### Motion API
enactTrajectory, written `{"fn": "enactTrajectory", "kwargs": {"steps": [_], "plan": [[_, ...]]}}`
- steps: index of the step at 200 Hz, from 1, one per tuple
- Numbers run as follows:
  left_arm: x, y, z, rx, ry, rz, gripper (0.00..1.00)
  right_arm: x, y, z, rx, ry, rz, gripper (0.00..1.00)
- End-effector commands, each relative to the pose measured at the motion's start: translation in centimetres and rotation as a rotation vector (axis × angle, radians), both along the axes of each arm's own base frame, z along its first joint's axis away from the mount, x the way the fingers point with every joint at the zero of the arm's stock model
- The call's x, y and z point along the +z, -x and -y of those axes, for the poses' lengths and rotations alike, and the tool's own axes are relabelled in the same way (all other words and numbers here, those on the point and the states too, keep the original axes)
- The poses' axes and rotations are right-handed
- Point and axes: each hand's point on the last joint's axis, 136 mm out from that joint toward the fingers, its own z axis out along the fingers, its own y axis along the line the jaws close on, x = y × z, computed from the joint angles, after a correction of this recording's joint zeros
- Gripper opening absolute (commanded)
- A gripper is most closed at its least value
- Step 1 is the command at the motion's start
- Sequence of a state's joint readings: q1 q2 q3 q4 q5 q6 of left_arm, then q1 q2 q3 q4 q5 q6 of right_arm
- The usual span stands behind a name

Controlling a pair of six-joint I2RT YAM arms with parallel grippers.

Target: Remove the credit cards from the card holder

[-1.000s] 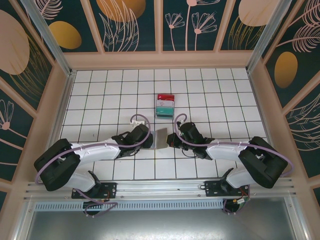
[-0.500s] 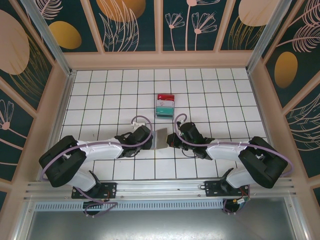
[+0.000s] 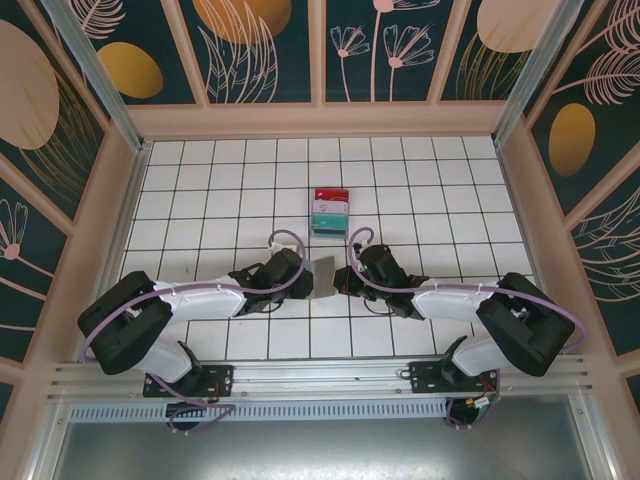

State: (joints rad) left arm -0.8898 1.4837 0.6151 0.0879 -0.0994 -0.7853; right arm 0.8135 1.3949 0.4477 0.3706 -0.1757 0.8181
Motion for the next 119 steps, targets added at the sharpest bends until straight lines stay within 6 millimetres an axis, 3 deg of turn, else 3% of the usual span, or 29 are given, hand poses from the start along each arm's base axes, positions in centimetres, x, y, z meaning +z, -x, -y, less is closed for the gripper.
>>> {"fn": "enactTrajectory", "kwargs": {"steps": [1, 36, 60, 92, 119], "plan": [[2.1, -0.1, 1.8, -0.063, 0.094, 0.04, 0.42, 0.2, -0.2, -0.1, -0.003, -0.008, 0.018, 0.0], [4.0, 0.3, 4.2, -0.15, 0.203, 0.048, 0.42, 0.0, -0.4, 0.2, -0.016, 0.004, 0.016, 0.0], [5.6, 0.4, 4.3, -0.163, 0.246, 0.082, 0.42, -0.3, -0.5, 0.4, -0.023, 0.008, 0.011, 0.0], [5.8, -0.3, 1.3, -0.054, 0.158, 0.13, 0.42, -0.4, -0.6, 0.4, -0.022, 0.006, 0.007, 0.0], [4.2, -0.9, -2.7, 0.091, 0.003, 0.131, 0.41, -0.3, -0.5, 0.3, -0.02, -0.001, 0.007, 0.0]]}}
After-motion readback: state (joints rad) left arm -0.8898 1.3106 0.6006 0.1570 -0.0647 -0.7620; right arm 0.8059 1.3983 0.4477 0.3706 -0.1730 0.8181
